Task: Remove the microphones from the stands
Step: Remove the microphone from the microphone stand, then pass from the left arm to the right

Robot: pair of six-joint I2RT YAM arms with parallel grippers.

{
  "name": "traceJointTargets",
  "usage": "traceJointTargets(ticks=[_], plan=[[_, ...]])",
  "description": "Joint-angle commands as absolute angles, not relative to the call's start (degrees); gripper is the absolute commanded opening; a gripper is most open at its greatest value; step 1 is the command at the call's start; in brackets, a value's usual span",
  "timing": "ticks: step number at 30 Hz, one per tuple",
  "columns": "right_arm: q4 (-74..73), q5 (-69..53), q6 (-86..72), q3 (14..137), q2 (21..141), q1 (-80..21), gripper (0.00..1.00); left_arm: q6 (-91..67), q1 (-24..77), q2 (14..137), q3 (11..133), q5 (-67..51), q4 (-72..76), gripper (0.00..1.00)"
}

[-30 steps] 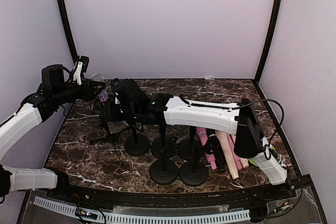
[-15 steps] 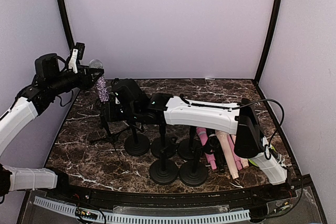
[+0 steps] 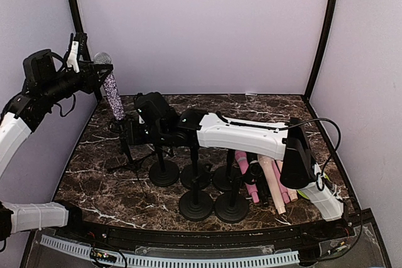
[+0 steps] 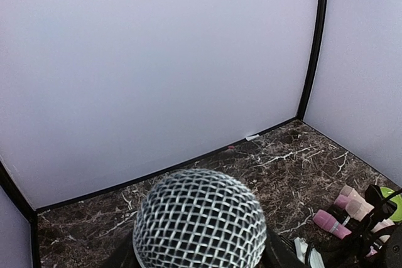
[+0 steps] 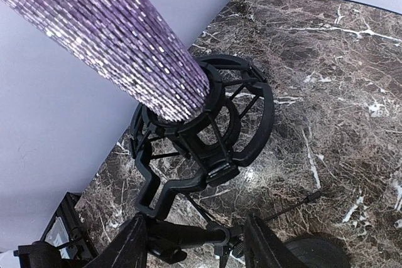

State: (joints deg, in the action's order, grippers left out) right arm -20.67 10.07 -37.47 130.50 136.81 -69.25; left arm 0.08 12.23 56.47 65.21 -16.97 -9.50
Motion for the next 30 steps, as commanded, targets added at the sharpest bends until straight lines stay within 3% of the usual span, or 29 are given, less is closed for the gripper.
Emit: traceJointTargets(ticks=[1,10,18,25,30], plan=[[-24.98,9.27,-35.47,131.32,135.78,-69.37,0.53,1.99,12.22,53.50,69.42,-14.88,-8.92,0.00],[-22.78,4.71,-33.38,131.63,134.98,-69.18,0.55,1.01,12.22,51.99,70.70,-14.94,-11.38,0.00],[-16.36,-4.93,-28.12,131.30,127.55,-67.69,0.81,-4.07,12.22,52.05,76.36,-19.22,-18.37,0.00],[-7.17,-3.90,-20.90,117.93,113.15,-67.85,0.87,-9.69,12.22,52.48,80.04,-24.70,-22.40,0.00],[-1.69,-2.54,-15.29,109.16,105.33,-68.01,0.91,-13.25,12.22,54.50,79.21,-36.69,-23.68,0.00]])
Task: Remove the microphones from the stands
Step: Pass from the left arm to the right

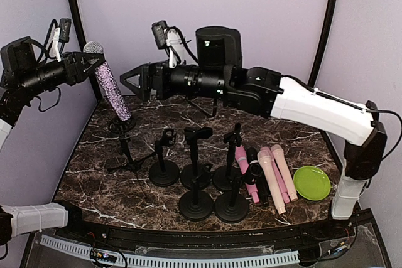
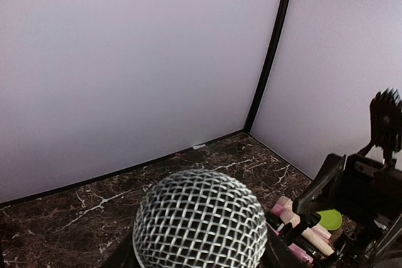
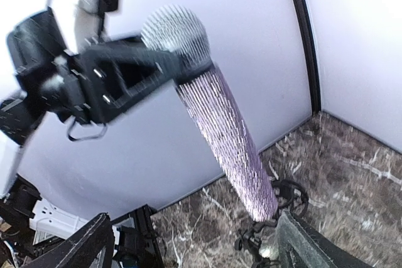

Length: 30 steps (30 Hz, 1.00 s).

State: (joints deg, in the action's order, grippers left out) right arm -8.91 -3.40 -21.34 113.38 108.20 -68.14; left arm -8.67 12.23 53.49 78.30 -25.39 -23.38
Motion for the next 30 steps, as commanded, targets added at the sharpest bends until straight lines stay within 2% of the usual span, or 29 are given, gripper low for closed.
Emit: traceJointTargets(ticks=[1,7,15,18,21,28,30], plan=[[-2.31,-2.77,-14.49,109.06,105.03,-68.02,0.91,-14.14,12.22,54.69,79.07,-38.25,-23.22,0.00],[-7.45,-7.36,-12.70,112.77,107.09,-68.59,0.88,-24.86,12.58,55.02,76.70,-53.38,-13.55,0.00],[-13.42,-7.33,-12.44,118.86,111.82,-70.33,0.86,-26.61,15.58,56.58,75.90,-60.12,-12.85,0.00],[-13.89,-8.50,-13.11,119.74,112.53,-70.72,0.75,-25.60,16.75,57.72,75.96,-61.24,-13.94,0.00],[-14.50,-8.26,-13.73,120.20,112.76,-71.22,0.58,-24.21,17.12,57.99,75.94,-60.00,-14.99,0.00],[-14.43,-2.63,-16.21,117.30,110.15,-71.54,0.33,-23.32,17.23,58.82,75.82,-58.23,-14.76,0.00],[-12.85,-1.40,-17.24,115.22,108.29,-71.52,0.25,-23.19,17.23,58.88,75.41,-56.98,-14.74,0.03]])
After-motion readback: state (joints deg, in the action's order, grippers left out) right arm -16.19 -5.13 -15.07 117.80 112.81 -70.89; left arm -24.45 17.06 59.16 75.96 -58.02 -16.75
